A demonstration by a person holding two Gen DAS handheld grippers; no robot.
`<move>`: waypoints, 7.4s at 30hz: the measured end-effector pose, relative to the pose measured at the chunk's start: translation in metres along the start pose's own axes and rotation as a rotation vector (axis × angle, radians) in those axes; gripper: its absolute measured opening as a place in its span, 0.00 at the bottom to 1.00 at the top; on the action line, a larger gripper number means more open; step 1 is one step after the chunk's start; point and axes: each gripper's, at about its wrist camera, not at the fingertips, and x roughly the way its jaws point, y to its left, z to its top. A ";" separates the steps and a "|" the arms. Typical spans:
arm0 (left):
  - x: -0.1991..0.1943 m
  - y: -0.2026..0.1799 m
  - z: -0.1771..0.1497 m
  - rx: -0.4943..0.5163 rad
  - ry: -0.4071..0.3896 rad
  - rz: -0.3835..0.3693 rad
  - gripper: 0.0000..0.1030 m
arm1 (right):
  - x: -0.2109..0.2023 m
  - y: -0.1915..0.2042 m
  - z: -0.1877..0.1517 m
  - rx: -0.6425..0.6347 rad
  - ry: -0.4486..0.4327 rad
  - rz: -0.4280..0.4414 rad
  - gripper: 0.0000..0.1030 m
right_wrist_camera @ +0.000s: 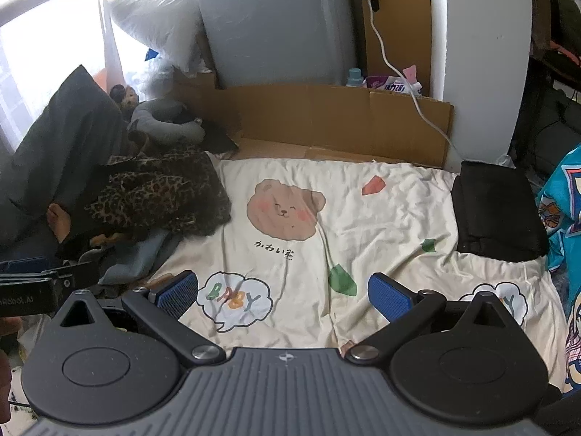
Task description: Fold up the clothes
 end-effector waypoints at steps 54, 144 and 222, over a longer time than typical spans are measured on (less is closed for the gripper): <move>0.037 0.058 0.059 -0.062 -0.052 0.033 0.99 | 0.013 0.034 0.091 -0.143 -0.050 0.058 1.00; 0.363 0.165 0.013 0.090 -0.082 0.470 0.15 | 0.303 0.039 0.060 -0.201 0.217 0.263 0.74; 0.186 -0.045 0.011 0.034 -0.027 -0.147 0.02 | 0.387 -0.098 -0.066 1.046 0.350 0.722 0.86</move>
